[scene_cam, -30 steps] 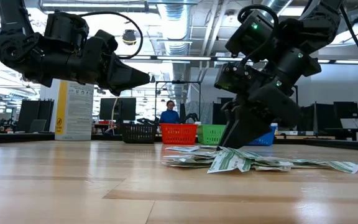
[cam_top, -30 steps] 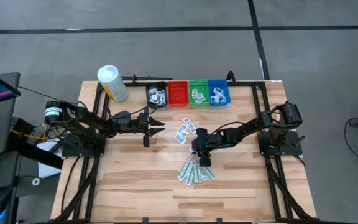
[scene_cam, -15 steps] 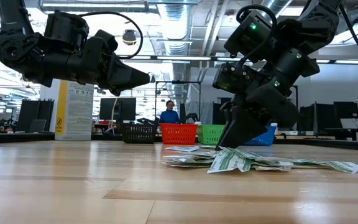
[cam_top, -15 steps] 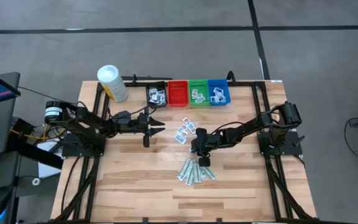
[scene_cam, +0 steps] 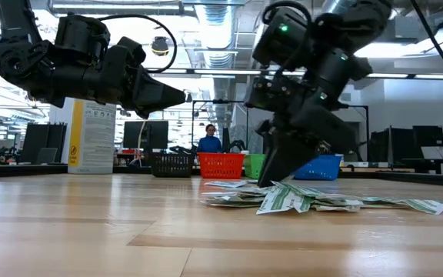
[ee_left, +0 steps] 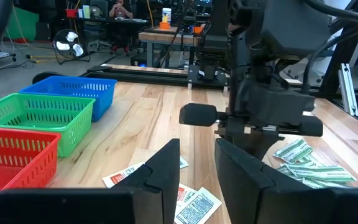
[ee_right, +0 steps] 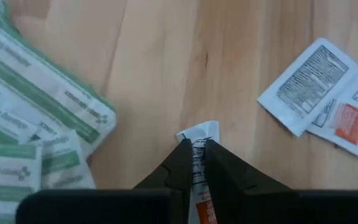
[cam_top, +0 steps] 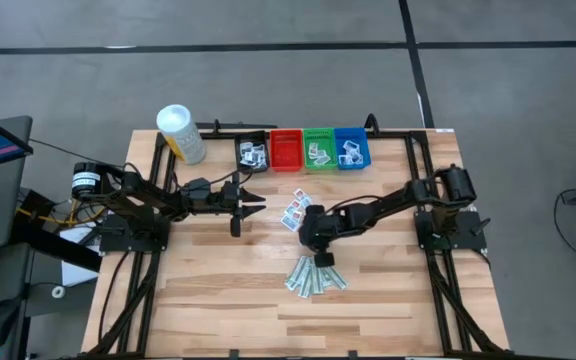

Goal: Pick & Place First Aid Supplies
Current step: Put the orange ointment pack into the green bin

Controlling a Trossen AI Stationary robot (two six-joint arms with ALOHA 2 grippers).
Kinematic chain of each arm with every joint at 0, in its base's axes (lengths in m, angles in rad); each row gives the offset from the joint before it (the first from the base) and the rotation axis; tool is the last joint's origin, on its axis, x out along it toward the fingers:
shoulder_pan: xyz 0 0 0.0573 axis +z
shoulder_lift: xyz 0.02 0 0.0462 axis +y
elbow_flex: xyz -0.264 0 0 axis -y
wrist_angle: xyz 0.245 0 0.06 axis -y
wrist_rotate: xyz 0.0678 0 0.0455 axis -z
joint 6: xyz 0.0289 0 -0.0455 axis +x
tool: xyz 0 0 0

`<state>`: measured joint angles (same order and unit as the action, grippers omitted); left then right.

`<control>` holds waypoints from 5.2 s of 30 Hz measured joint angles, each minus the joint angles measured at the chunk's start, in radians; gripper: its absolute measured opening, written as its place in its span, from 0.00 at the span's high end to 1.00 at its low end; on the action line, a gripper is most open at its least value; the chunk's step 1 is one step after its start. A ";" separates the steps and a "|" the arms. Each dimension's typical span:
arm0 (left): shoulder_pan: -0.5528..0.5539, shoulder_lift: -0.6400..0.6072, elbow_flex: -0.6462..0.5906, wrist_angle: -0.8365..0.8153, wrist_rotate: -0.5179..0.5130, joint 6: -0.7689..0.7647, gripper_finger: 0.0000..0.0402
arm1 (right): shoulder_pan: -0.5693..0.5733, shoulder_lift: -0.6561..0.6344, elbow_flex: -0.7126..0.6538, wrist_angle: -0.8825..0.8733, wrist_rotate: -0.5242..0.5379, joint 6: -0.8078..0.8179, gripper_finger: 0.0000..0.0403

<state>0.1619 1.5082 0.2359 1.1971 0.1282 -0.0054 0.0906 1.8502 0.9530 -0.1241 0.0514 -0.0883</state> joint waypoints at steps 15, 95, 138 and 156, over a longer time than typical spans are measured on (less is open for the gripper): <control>0.000 0.000 0.000 0.000 0.000 0.000 0.75 | -0.137 -0.003 0.194 -0.108 0.005 -0.076 0.91; 0.000 0.000 0.000 -0.001 0.000 0.000 0.75 | -0.124 -0.112 0.100 0.056 0.181 0.008 0.70; -0.006 0.000 -0.002 0.000 0.000 -0.004 0.75 | -0.141 0.044 0.036 -0.025 0.267 0.397 0.43; -0.006 0.000 -0.002 0.000 0.000 0.000 0.75 | -0.143 0.041 0.035 -0.034 0.257 0.396 0.67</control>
<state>0.1562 1.5078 0.2344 1.1973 0.1284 -0.0055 -0.0521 1.8912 0.9878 -0.1578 0.3080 0.3080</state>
